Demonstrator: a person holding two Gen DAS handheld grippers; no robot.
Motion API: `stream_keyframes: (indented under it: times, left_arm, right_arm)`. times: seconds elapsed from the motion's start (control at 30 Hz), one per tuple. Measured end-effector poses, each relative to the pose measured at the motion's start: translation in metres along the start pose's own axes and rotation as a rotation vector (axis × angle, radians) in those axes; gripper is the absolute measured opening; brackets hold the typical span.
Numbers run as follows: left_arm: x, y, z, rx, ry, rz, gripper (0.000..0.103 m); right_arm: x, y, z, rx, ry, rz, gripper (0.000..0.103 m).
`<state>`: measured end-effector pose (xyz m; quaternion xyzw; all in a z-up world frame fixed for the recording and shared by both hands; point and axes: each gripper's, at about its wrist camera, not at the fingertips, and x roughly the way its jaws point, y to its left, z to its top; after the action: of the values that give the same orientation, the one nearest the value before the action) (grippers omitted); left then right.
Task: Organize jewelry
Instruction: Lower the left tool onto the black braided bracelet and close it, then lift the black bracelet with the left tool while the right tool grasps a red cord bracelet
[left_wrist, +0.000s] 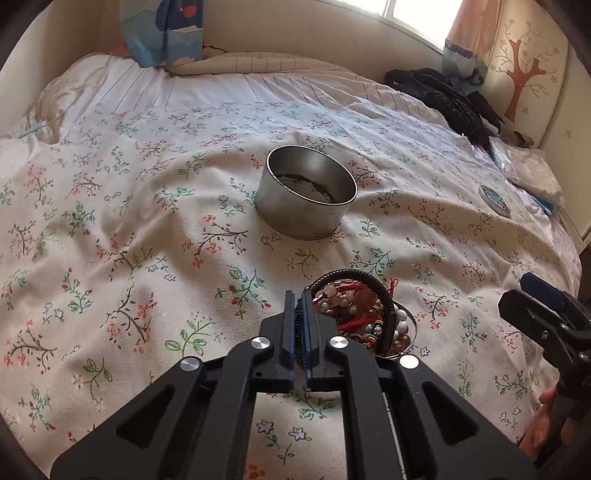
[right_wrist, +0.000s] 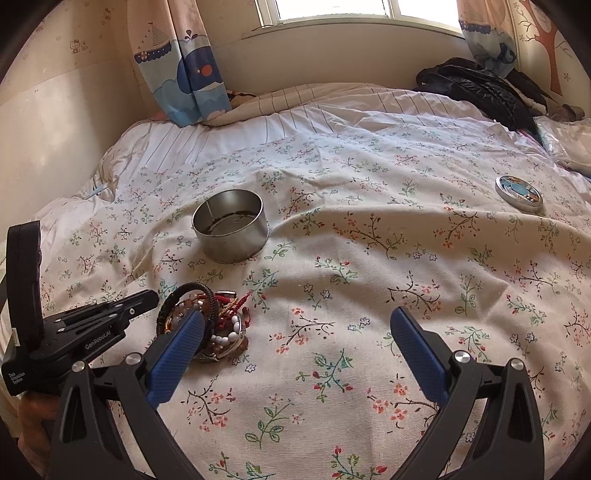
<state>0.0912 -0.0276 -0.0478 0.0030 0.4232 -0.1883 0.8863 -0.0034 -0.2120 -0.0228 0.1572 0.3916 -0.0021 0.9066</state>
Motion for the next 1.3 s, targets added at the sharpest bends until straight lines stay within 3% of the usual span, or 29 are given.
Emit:
stream_keyframes:
  times: [0.07,0.13,0.17,0.23,0.27,0.37,0.57,0.73,0.9,1.0,1.1,1.13,1.3]
  left_arm:
    - [0.005,-0.005,0.001,0.026,0.005,0.012,0.033]
    - [0.008,-0.008,0.001,0.046,0.002,0.023,0.042]
    - [0.01,-0.008,0.002,0.048,0.007,0.023,0.043]
    - [0.017,-0.005,0.003,0.033,0.028,0.002,0.041]
    - [0.019,-0.003,0.003,0.027,0.036,-0.008,0.017]
    - [0.018,-0.003,0.002,0.025,0.044,-0.027,0.008]
    - [-0.008,0.014,0.001,-0.088,-0.024,-0.091,0.008]
    - [-0.02,0.034,-0.002,-0.181,-0.064,-0.087,0.008]
    - [-0.024,0.047,-0.002,-0.227,-0.086,-0.05,0.008]
    - [-0.025,0.05,-0.002,-0.233,-0.09,-0.042,0.008]
    - [-0.023,0.049,-0.002,-0.229,-0.084,-0.04,0.008]
    - [-0.023,0.049,-0.002,-0.227,-0.083,-0.038,0.008]
    - [-0.022,0.048,-0.002,-0.222,-0.08,-0.042,0.008]
  right_arm:
    - [0.001,0.0,0.001,0.001,0.001,0.003,0.097]
    - [0.001,-0.001,0.001,0.002,0.001,0.007,0.097]
    - [0.001,-0.001,0.001,0.003,0.001,0.011,0.097]
    - [0.001,-0.001,0.001,0.004,0.001,0.013,0.097]
    - [0.001,-0.001,0.001,0.004,0.004,0.014,0.097]
    - [0.003,0.001,0.001,0.004,0.012,0.019,0.097]
    - [0.011,0.006,0.002,-0.021,0.044,0.034,0.097]
    - [0.022,0.027,-0.001,-0.115,0.077,0.063,0.097]
    - [0.036,0.034,0.005,-0.133,0.088,0.157,0.097]
    - [0.053,0.022,0.012,-0.046,0.133,0.235,0.097]
    - [0.074,0.009,0.02,0.048,0.173,0.295,0.087]
    - [0.081,0.005,0.021,0.081,0.192,0.322,0.077]
    - [0.106,0.001,0.022,0.157,0.274,0.375,0.065]
